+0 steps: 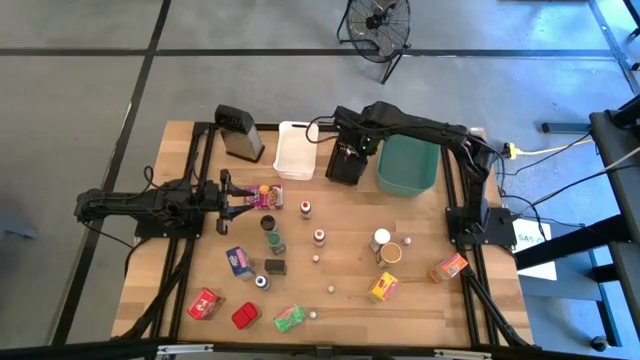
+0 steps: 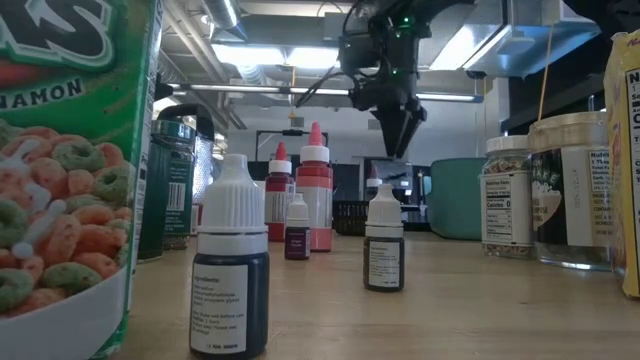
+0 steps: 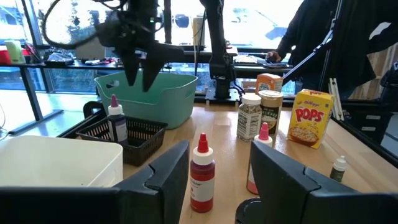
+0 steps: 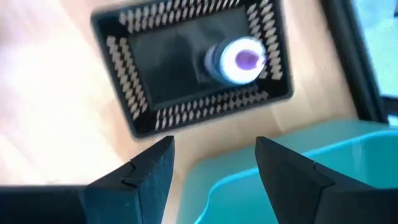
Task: Pick & Place Kitchen Items
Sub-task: Put the blue cereal box into the green bin
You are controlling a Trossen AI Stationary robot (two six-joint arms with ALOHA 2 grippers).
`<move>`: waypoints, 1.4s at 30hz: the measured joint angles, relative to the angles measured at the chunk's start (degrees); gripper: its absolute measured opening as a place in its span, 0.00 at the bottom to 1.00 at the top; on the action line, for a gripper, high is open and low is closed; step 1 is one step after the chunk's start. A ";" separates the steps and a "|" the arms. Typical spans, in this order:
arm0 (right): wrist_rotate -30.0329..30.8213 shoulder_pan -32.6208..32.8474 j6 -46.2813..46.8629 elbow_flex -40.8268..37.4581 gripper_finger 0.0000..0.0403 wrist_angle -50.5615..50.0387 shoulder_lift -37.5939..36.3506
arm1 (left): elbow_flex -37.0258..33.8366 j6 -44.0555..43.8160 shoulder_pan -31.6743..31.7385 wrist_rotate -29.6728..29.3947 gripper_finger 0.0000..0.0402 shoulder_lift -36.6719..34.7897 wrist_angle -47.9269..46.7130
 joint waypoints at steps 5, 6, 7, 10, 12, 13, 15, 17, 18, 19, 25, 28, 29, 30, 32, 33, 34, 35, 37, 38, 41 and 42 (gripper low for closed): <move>2.38 1.56 1.96 0.10 0.56 -0.48 -0.15 | 0.00 -0.07 -0.02 0.01 0.41 0.00 0.00; 3.50 1.83 2.24 0.10 0.56 -0.70 -0.38 | 0.00 -0.06 -0.01 0.00 0.41 0.00 0.00; 4.32 2.05 2.35 0.10 0.56 -1.08 -0.77 | 0.00 -0.04 0.00 0.00 0.41 0.00 0.00; 5.66 2.98 2.31 0.14 0.56 -1.01 -1.26 | 0.00 -0.04 -0.02 0.00 0.41 0.00 0.00; 5.08 3.54 1.44 0.12 0.56 -1.04 -1.30 | 0.00 -0.04 -0.02 0.02 0.41 0.00 0.00; 4.66 3.86 1.13 0.12 0.56 -0.90 -1.40 | 0.00 -0.04 0.00 0.00 0.41 0.00 0.00; 4.61 4.34 1.04 0.12 0.56 -0.50 -1.53 | 0.00 -0.04 -0.02 0.00 0.41 0.00 0.00; 4.63 4.78 1.10 0.12 0.57 -0.64 -1.53 | 0.00 -0.04 0.00 0.00 0.41 0.00 0.00; 4.83 4.90 1.85 0.12 0.58 -0.56 -1.53 | 0.00 -0.04 -0.01 0.00 0.41 0.00 0.00; 5.04 5.02 3.03 0.12 0.59 -0.46 -1.53 | 0.00 -0.04 -0.01 0.00 0.41 0.00 0.03; 5.48 5.13 6.77 0.12 0.65 -0.85 -1.53 | 0.00 -0.20 -0.02 -0.02 0.41 0.00 0.10; 5.51 5.31 6.21 0.12 0.67 -0.84 -1.53 | 0.00 -0.15 -0.01 -0.02 0.41 0.00 0.11; 5.49 5.42 6.16 0.12 0.67 -0.81 -1.53 | 0.00 -0.15 0.00 -0.03 0.41 0.00 0.11; 5.40 5.46 6.17 0.12 0.67 -0.83 -1.53 | 0.00 -0.16 -0.02 -0.11 0.41 0.00 0.13; 3.28 5.46 6.18 0.12 0.67 -0.83 -1.53 | 0.00 -0.13 0.00 -0.11 0.41 0.00 0.15; 1.99 5.45 6.15 0.12 0.68 -0.82 -1.53 | 0.00 -0.13 -0.02 -0.11 0.41 0.00 0.15; 1.14 5.44 6.14 0.10 0.68 -0.81 -1.53 | 0.00 -0.15 -0.01 -0.13 0.41 0.00 0.15; 0.65 5.45 6.12 0.10 0.69 -0.81 -1.53 | 0.00 -0.15 -0.01 -0.13 0.41 0.00 0.15; 0.17 5.58 5.94 0.10 0.72 -0.81 -1.53 | 0.00 -0.11 -0.01 -0.11 0.41 0.00 0.15; 0.13 5.68 5.94 0.10 0.74 -0.83 -1.53 | 0.00 -0.13 -0.01 -0.09 0.41 0.00 0.15; 0.13 6.16 5.76 0.10 0.83 -0.88 -1.53 | 0.00 -0.09 -0.01 -0.09 0.41 0.00 0.15; 0.14 6.30 5.76 0.10 0.86 -0.87 -1.53 | 0.00 -0.14 -0.02 -0.09 0.41 0.00 0.15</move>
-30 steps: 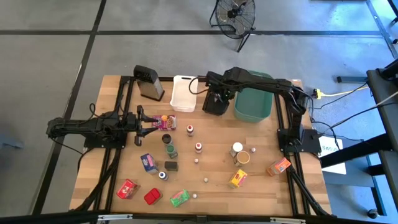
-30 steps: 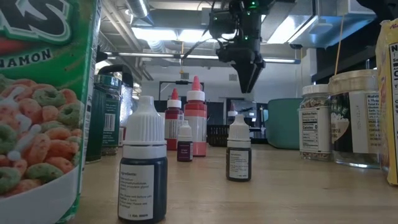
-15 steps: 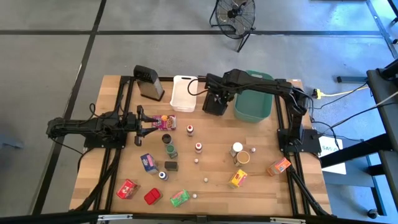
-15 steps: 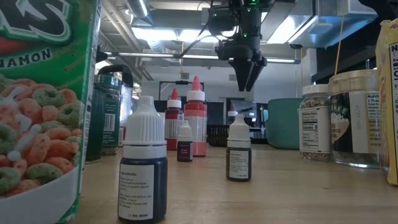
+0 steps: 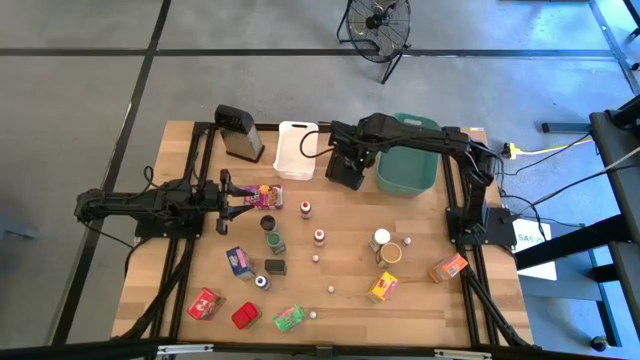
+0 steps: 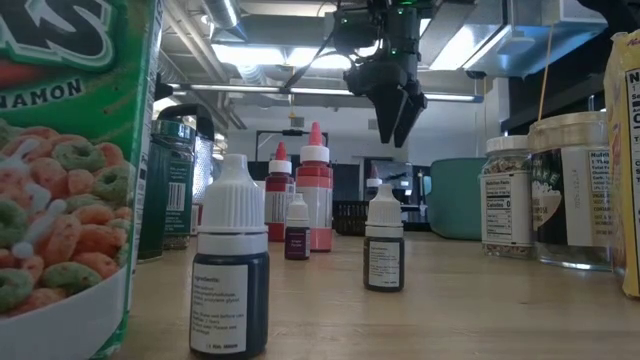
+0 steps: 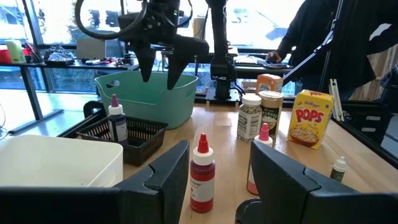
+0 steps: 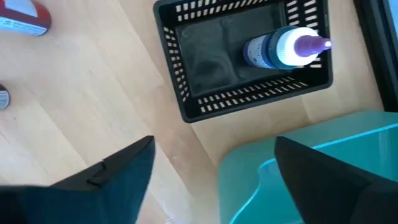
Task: Pick & Place Kitchen Items
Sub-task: Put the blue cereal box into the green bin
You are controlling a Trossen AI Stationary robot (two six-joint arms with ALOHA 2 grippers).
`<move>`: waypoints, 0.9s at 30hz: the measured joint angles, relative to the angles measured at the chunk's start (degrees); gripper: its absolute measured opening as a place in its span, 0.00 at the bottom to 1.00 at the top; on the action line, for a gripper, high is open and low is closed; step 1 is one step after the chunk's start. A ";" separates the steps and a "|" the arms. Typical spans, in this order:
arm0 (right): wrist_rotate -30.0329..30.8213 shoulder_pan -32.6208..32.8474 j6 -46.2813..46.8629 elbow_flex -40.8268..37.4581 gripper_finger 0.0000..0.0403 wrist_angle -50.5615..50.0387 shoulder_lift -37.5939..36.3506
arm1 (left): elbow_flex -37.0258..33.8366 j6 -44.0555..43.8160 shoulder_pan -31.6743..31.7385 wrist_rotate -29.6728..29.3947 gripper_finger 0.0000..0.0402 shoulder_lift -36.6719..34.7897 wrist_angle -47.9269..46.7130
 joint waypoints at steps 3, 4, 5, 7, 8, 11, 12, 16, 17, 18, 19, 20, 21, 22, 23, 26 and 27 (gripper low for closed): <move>1.22 0.48 0.11 0.00 0.94 0.04 0.00 | 0.00 -3.51 0.02 0.80 0.41 0.00 -0.10; 2.49 0.74 -0.36 0.00 0.96 0.04 0.00 | 0.13 -4.03 0.02 1.56 0.41 0.00 -0.43; 4.08 0.94 -0.41 0.00 0.97 -0.04 -0.01 | 0.69 -3.90 0.00 2.22 0.41 0.00 -1.71; 7.09 1.52 0.18 -0.02 0.97 -0.33 -0.53 | 2.53 -3.42 0.00 2.69 0.41 0.00 -4.45; 8.19 1.93 0.22 -0.02 0.98 -0.15 -0.85 | 3.74 -3.33 0.00 2.78 0.41 0.00 -5.87; 8.88 3.44 0.27 -0.02 0.98 -0.01 -1.69 | 7.36 -3.71 0.00 2.51 0.41 0.45 -9.52; 8.89 4.07 0.38 -0.02 0.98 0.17 -1.93 | 8.46 -4.45 0.00 2.55 0.41 0.54 -10.36; 8.98 6.89 1.88 -0.02 0.98 0.02 -3.04 | 12.93 -8.37 0.00 4.10 0.41 1.73 -11.17; 8.98 7.70 2.31 -0.02 0.98 -0.07 -3.28 | 14.27 -8.72 0.00 5.88 0.41 2.24 -11.94; 9.06 8.67 2.99 -0.02 0.98 0.02 -3.44 | 15.63 -8.80 -0.07 8.02 0.41 3.15 -11.95; 9.29 9.69 3.73 -0.01 0.98 -0.02 -3.77 | 16.98 -8.84 -0.23 9.78 0.41 4.16 -11.93; 9.71 10.79 4.54 -0.04 0.98 -0.33 -4.14 | 18.15 -8.87 -0.56 10.72 0.41 5.19 -12.15; 10.64 11.96 5.48 -0.04 0.98 -0.40 -4.45 | 19.37 -8.87 -1.04 11.16 0.41 6.56 -12.40; 11.87 13.19 6.47 -0.01 0.98 -0.21 -4.79 | 20.68 -8.82 -1.63 11.26 0.41 8.29 -12.43; 13.32 14.48 7.51 -0.02 0.98 -0.38 -5.25 | 22.09 -8.39 -2.25 11.33 0.41 10.00 -12.72; 18.97 18.89 11.43 -0.02 0.98 -0.87 -6.13 | 27.35 -5.95 -4.27 10.81 0.41 15.75 -13.93; 20.70 20.52 12.48 -0.06 0.98 -1.48 -6.58 | 29.40 -5.29 -4.89 10.27 0.41 17.84 -16.04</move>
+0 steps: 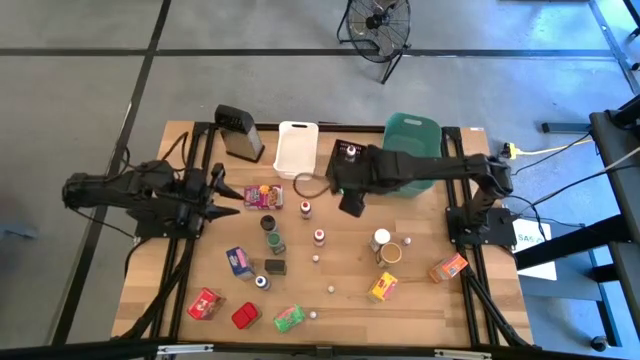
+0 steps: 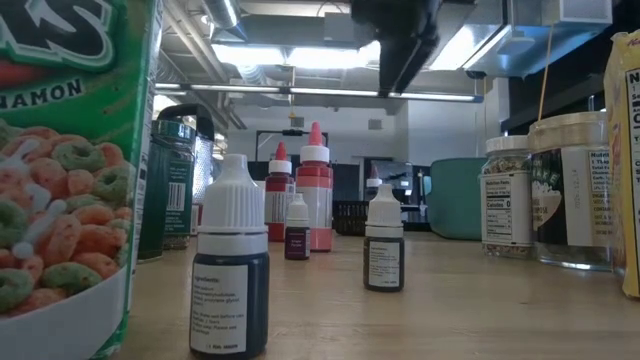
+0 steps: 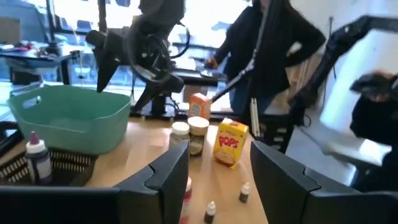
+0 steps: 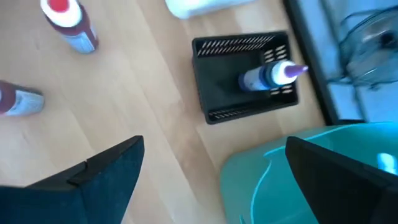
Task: Pick & Place Kitchen Items
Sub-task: Put the blue cereal box into the green bin
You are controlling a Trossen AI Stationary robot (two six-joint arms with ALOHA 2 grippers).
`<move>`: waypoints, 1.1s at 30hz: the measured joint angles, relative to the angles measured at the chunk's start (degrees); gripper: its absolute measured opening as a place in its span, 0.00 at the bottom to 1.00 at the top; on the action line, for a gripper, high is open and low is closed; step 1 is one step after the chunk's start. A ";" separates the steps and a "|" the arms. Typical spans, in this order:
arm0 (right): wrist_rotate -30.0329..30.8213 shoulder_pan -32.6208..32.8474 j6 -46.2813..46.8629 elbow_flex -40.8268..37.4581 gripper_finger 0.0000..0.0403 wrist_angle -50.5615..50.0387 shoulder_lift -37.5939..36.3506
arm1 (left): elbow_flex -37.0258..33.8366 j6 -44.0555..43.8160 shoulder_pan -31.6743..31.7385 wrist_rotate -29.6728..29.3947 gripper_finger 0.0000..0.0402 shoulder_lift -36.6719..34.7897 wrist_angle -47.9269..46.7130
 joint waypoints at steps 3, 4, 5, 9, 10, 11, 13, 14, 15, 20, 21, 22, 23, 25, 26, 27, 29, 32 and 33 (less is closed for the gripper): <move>5.15 5.10 2.52 0.04 0.98 -0.44 -1.37 | 6.86 2.15 -1.76 -2.56 0.41 6.82 -7.61; 6.60 6.68 3.22 0.04 0.98 -0.83 -1.60 | 9.20 2.60 -2.35 -3.98 0.41 9.03 -10.60; 7.88 8.26 3.61 0.04 0.98 -0.74 -1.93 | 11.57 2.85 -2.93 -5.30 0.41 11.20 -13.37; 10.96 13.39 6.56 0.05 0.98 -1.54 -3.50 | 20.73 3.55 -5.32 -8.44 0.41 19.11 -24.19; 11.42 14.40 7.67 0.04 0.98 -2.18 -3.66 | 23.06 3.80 -6.03 -8.67 0.41 21.01 -26.76; 12.07 15.29 8.64 0.04 0.98 -2.47 -3.78 | 25.09 3.77 -6.71 -8.83 0.41 22.69 -29.27; 13.43 16.98 10.29 0.04 0.98 -3.16 -3.83 | 28.46 1.28 -7.91 -8.61 0.41 25.09 -33.00; 14.08 17.76 10.83 0.04 0.98 -3.73 -3.82 | 29.64 0.07 -8.49 -7.68 0.41 25.91 -33.28; 14.61 18.46 11.31 0.04 0.98 -4.14 -3.81 | 30.36 -0.49 -9.01 -6.43 0.41 26.46 -33.10; 15.64 20.44 13.17 -0.40 0.98 -4.12 -3.76 | 31.32 0.47 -10.95 0.68 0.41 27.13 -32.75; 15.65 20.70 13.28 -0.40 0.98 -4.12 -3.76 | 31.32 0.40 -11.22 2.33 0.41 27.15 -32.75; 15.73 20.89 13.29 -0.40 0.98 -4.11 -3.78 | 31.32 0.13 -11.47 3.13 0.41 27.16 -32.68; 15.75 21.10 13.29 -0.40 0.98 -4.05 -3.78 | 31.32 -0.44 -11.71 3.19 0.41 27.14 -32.56; 15.75 21.40 13.48 -0.40 0.98 -3.92 -3.76 | 31.31 -0.96 -11.98 3.17 0.42 27.12 -32.15; 15.80 21.50 13.69 -0.40 0.98 -3.89 -3.77 | 31.29 -0.86 -12.13 3.21 0.43 27.10 -31.86; 15.78 21.54 13.79 -0.40 0.98 -3.91 -3.78 | 31.29 -0.45 -12.32 3.16 0.44 27.05 -31.56; 15.75 21.54 13.88 -0.40 0.98 -3.88 -3.76 | 31.29 0.69 -12.69 3.21 0.48 27.01 -30.82; 15.51 21.54 13.94 -0.40 0.98 -3.86 -3.76 | 31.29 2.22 -13.24 3.16 0.56 27.01 -29.88; 15.47 21.54 14.36 -0.40 0.98 -3.85 -3.76 | 31.29 2.32 -13.44 3.02 0.59 27.01 -29.96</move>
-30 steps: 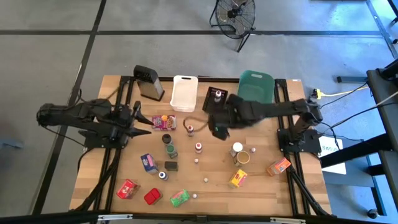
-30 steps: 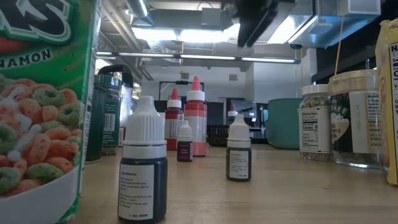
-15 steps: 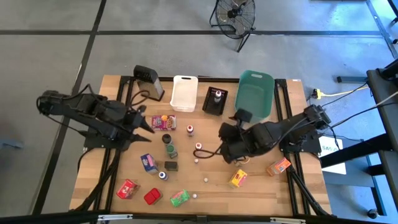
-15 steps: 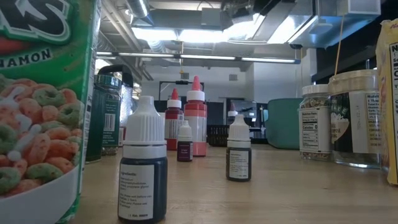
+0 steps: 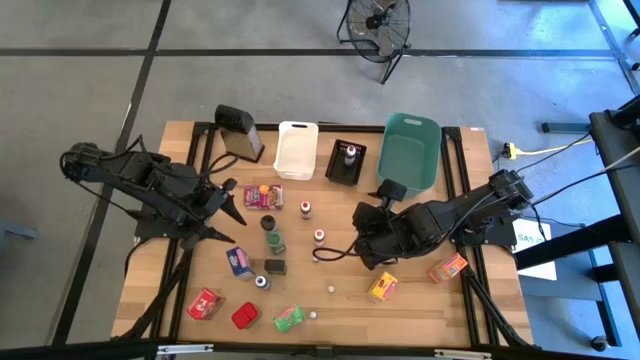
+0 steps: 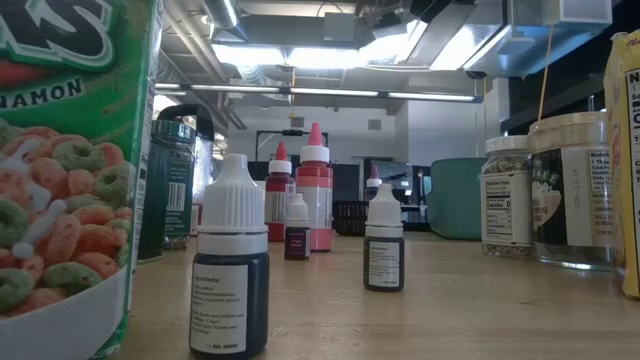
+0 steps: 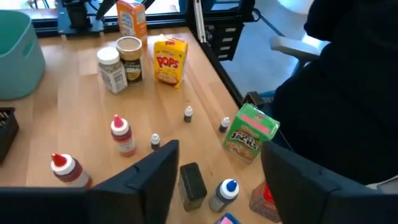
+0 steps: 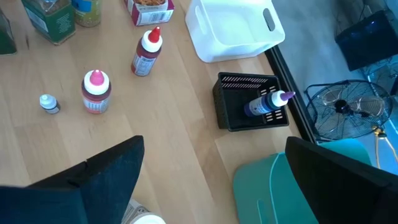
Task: Pick & Place Kitchen Items
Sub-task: Put the blue cereal box into the green bin
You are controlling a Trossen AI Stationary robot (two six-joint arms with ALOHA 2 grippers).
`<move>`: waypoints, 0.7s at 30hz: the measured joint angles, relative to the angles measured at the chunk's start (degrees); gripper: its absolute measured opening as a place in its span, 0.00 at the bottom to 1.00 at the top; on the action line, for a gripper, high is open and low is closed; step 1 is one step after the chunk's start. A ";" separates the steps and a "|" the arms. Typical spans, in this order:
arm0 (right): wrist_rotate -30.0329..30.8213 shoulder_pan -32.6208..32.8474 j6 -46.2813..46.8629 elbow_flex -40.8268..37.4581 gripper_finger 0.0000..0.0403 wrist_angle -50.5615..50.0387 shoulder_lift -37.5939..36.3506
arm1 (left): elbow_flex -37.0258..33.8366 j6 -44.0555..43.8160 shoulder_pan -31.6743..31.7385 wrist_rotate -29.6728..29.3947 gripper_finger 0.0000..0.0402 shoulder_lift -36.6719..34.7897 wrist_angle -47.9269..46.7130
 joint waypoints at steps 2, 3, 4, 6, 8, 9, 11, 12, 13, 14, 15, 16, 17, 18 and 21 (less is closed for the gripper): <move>-0.11 0.00 0.74 0.00 0.98 -0.01 0.00 | -0.02 -0.03 -0.30 0.04 0.66 0.00 0.02; -0.13 0.10 0.81 0.00 0.98 -0.01 0.00 | -0.04 -0.56 -0.52 -0.29 0.69 0.00 0.01; -0.13 0.25 0.81 0.00 0.98 -0.06 0.00 | -0.04 -2.00 -0.60 -1.51 0.72 0.00 0.01; -0.13 0.56 0.81 0.00 0.98 -0.14 0.00 | -0.04 -6.50 -0.86 -5.08 0.76 0.00 -0.26; -0.13 0.96 0.83 -0.27 0.98 0.11 0.00 | -0.04 -11.11 -0.93 -8.12 0.80 0.00 -1.23; -0.13 1.16 0.83 -0.66 0.98 0.27 0.00 | -0.04 -12.46 -1.02 -8.62 0.81 0.00 -1.96; -0.16 1.58 0.95 -1.51 0.98 0.25 0.04 | -0.07 -14.20 -1.40 -8.89 0.83 0.02 -2.54; -0.15 1.80 1.21 -1.97 0.98 0.33 0.04 | -0.07 -15.07 -1.65 -9.94 0.83 0.18 -2.45; -0.15 1.91 1.51 -2.47 0.98 0.40 0.04 | -0.07 -15.83 -2.04 -11.08 0.83 0.54 -2.42; -0.17 2.02 1.91 -3.07 0.98 0.50 0.04 | -0.07 -16.22 -2.52 -11.83 0.83 0.84 -2.55; -0.17 2.11 2.21 -3.71 0.98 0.76 0.04 | -0.09 -16.44 -3.09 -12.34 0.82 1.22 -2.83; -0.13 2.16 2.30 -4.36 0.98 1.28 0.04 | -0.09 -16.88 -3.68 -12.48 0.82 1.71 -3.30; -0.10 2.16 2.31 -5.00 0.98 1.81 0.04 | -0.09 -17.41 -4.21 -12.81 0.81 2.31 -3.67; -0.06 2.19 2.32 -5.59 0.98 2.00 0.04 | -0.09 -17.78 -4.77 -13.09 0.81 2.98 -4.09; 0.09 2.19 2.34 -7.25 0.98 3.42 0.04 | -0.09 -17.83 -6.16 -13.56 0.79 5.72 -5.10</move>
